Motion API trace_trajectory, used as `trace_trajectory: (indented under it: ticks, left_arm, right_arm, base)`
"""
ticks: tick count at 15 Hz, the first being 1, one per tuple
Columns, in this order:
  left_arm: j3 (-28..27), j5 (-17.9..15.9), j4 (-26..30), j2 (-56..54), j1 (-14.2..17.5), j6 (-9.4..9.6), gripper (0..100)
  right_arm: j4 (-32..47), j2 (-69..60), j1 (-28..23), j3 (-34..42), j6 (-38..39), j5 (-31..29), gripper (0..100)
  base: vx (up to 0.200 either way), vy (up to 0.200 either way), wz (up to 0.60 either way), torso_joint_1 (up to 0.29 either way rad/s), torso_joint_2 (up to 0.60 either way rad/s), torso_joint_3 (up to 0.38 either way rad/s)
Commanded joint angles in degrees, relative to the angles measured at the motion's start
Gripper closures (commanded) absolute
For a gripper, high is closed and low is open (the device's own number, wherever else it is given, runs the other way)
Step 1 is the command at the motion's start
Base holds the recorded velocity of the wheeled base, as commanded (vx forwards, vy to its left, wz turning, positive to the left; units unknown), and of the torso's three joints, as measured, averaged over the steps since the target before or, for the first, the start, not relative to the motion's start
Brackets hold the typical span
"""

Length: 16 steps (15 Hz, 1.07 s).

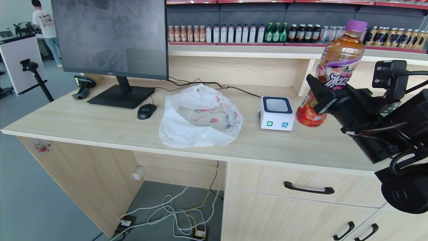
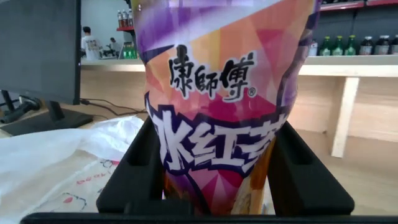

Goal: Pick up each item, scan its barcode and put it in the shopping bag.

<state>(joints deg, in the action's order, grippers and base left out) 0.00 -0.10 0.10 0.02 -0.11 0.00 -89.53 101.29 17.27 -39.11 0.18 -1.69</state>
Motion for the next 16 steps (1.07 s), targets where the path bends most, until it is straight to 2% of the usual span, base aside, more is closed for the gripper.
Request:
trace_trajectory:
  ticks: [1, 2, 5, 9, 13, 14, 16]
  left_arm:
    - [0.0, 0.01, -0.01, -0.02, 0.02, 0.0, 0]
    - [0.0, 0.01, -0.01, -0.02, 0.02, 0.0, 0]
    - [0.0, 0.01, -0.1, -0.02, 0.02, 0.0, 0]
    - [0.0, 0.01, -0.1, -0.02, 0.02, -0.09, 0]
    - [0.0, 0.01, -0.1, -0.02, 0.02, -0.09, 0]
    - [0.0, 0.01, -0.1, -0.02, 0.02, 0.0, 0]
    - [0.0, 0.01, -0.1, -0.02, 0.02, 0.0, 0]
  right_arm:
    - [-0.47, -0.22, -0.05, -0.27, -0.01, -0.06, 100]
    - [-0.47, -0.31, -0.05, -0.62, 0.08, 0.2, 100]
    - [-0.47, 0.49, -0.22, -2.9, -0.53, 2.05, 100]
    - [-0.47, 1.54, -5.85, -3.08, -5.72, 14.53, 100]
    - [-0.47, 3.21, -9.54, -2.99, -8.36, 16.46, 100]
    - [-0.47, 4.09, -12.26, -3.17, -10.99, 17.43, 100]
    - [-0.47, 5.5, -15.78, -4.75, -15.48, 25.25, 100]
  base:
    - [0.0, 0.0, 0.6, 0.007, 0.0, 0.002]
    - [0.0, 0.0, 0.6, -0.007, 0.0, 0.002]
    - [0.0, 0.0, 0.0, 0.0, 0.0, 0.0]
    - [0.0, 0.0, 0.0, 0.0, 0.0, 0.0]
    - [0.0, 0.0, 0.0, 0.0, 0.0, 0.0]
    - [0.0, 0.0, 0.0, 0.0, 0.0, 0.0]
    - [0.0, 0.0, 0.0, 0.0, 0.0, 0.0]
